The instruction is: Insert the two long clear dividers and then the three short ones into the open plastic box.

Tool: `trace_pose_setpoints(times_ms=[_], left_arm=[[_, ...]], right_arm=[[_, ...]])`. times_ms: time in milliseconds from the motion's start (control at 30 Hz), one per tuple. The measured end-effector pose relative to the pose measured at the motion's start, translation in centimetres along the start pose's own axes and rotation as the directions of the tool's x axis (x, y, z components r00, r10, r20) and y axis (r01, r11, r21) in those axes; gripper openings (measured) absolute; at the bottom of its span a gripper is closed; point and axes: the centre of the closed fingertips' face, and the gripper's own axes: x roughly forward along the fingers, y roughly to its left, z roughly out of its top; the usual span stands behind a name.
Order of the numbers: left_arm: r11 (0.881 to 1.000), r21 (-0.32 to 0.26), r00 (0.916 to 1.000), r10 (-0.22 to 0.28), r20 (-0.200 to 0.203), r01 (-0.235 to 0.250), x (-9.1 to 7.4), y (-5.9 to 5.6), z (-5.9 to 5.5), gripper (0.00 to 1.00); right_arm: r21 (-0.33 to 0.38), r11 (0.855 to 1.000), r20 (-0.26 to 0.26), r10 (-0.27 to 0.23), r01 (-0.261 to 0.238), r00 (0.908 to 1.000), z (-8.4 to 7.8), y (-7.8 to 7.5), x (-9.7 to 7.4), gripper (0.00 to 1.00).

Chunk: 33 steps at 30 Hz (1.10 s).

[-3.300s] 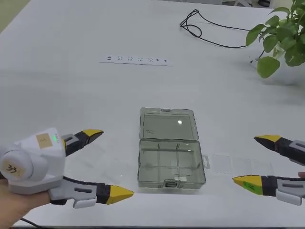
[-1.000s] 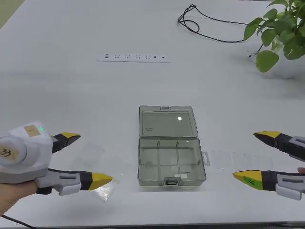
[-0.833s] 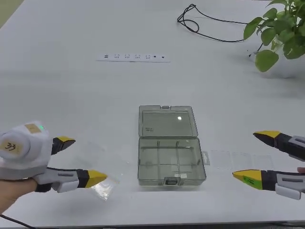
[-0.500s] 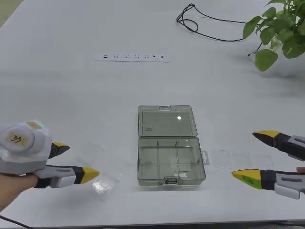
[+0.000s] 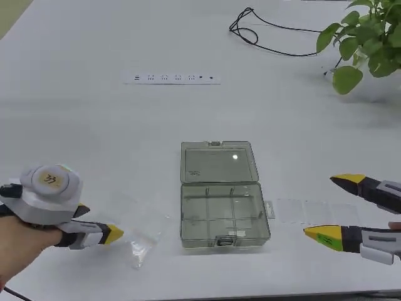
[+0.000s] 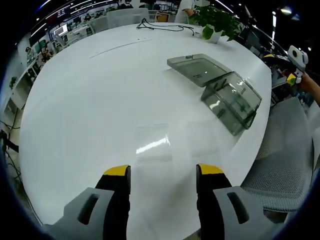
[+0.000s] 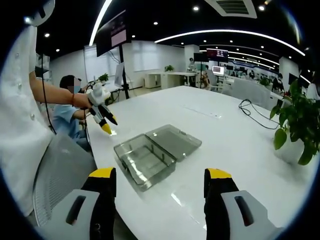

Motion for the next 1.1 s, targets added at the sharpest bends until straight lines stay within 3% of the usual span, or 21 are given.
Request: trace_pose_setpoints(times_ms=[300, 800, 1100], left_arm=[[0.999, 0.011, 0.9950, 0.049, -0.087, -0.048, 1.0, 0.6, -1.1, 0.46], [0.995, 0.040, 0.9872, 0.097, -0.126, -0.093, 1.4, 1.2, -1.6, 0.36], [0.995, 0.026, 0.9772, 0.099, -0.188, -0.096, 1.5, 1.7, -1.4, 0.33]], right_arm=[[0.004, 1.000, 0.008, -0.003, 0.003, 1.0000, 0.2, -0.2, 0.1, 0.72], [0.014, 1.000, 0.010, -0.007, 0.007, 0.9999, -0.2, -0.5, 0.1, 0.71], [0.018, 1.000, 0.015, -0.009, 0.009, 0.9998, -0.2, -0.5, 0.0, 0.71]])
